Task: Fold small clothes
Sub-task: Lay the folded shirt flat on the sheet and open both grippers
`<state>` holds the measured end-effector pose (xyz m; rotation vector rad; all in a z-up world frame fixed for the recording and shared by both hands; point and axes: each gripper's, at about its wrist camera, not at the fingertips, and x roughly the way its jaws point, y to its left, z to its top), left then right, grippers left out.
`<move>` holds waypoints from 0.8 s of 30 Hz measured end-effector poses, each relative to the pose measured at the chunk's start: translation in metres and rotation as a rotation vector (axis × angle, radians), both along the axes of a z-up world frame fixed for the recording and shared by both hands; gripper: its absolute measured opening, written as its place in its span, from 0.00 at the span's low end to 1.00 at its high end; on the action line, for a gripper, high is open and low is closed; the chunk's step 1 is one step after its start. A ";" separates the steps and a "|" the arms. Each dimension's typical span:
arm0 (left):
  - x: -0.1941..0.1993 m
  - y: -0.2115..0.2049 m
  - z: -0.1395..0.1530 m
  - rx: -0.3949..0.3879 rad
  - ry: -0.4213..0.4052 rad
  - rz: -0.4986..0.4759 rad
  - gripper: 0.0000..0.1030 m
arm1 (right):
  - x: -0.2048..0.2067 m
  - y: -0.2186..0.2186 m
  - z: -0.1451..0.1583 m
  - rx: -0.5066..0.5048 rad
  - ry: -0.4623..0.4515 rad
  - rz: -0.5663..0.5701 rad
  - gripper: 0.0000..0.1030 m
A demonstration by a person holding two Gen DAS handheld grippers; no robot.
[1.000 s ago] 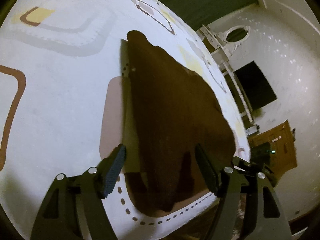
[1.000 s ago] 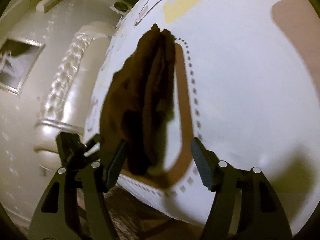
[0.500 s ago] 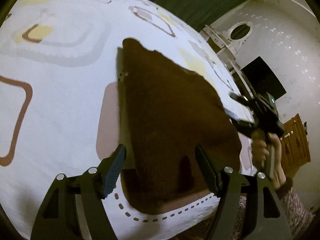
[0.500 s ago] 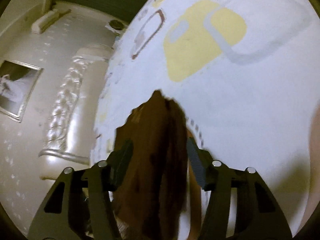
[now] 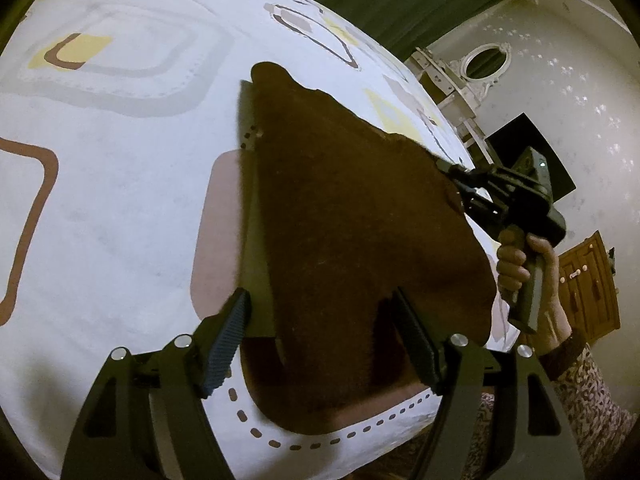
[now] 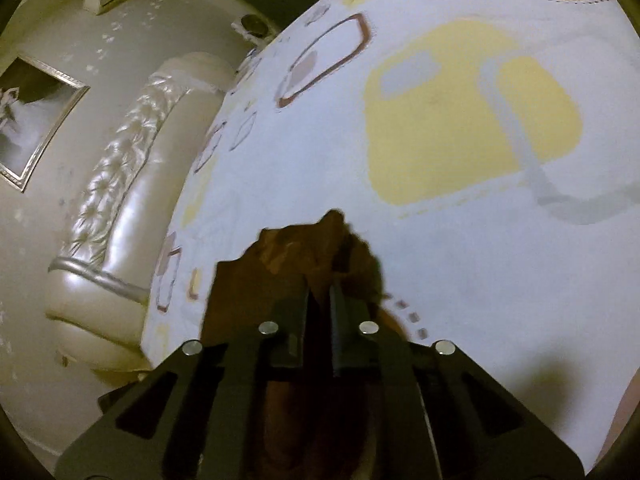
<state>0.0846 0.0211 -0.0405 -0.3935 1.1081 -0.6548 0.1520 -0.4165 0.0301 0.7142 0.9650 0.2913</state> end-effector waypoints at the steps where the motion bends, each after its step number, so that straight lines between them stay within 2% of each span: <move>1: -0.001 0.000 0.000 0.003 -0.002 -0.002 0.70 | 0.001 -0.005 -0.009 0.004 0.018 -0.016 0.06; 4: -0.003 -0.003 0.000 0.013 -0.013 -0.011 0.72 | 0.003 -0.015 -0.030 0.012 0.061 -0.052 0.05; 6: -0.003 -0.004 0.000 0.024 -0.021 -0.019 0.72 | 0.003 -0.022 -0.040 0.075 0.079 -0.076 0.06; 8: -0.004 -0.003 0.000 0.024 -0.019 -0.021 0.72 | -0.003 -0.025 -0.038 0.138 0.087 -0.084 0.10; 11: -0.003 -0.002 -0.001 0.020 -0.015 -0.020 0.72 | -0.028 -0.022 -0.020 0.118 0.069 -0.076 0.13; 12: -0.004 -0.002 -0.001 0.020 -0.016 -0.022 0.72 | -0.039 -0.019 -0.017 0.128 0.071 -0.066 0.17; 15: -0.006 -0.003 0.000 0.027 -0.023 -0.028 0.73 | -0.069 -0.004 -0.011 0.140 0.081 -0.018 0.19; 19: -0.008 -0.004 0.000 0.032 -0.029 -0.026 0.73 | -0.096 0.012 -0.016 0.194 0.102 0.003 0.31; 24: -0.008 -0.004 0.001 0.038 -0.029 -0.026 0.73 | -0.103 0.016 -0.032 0.218 0.125 -0.018 0.32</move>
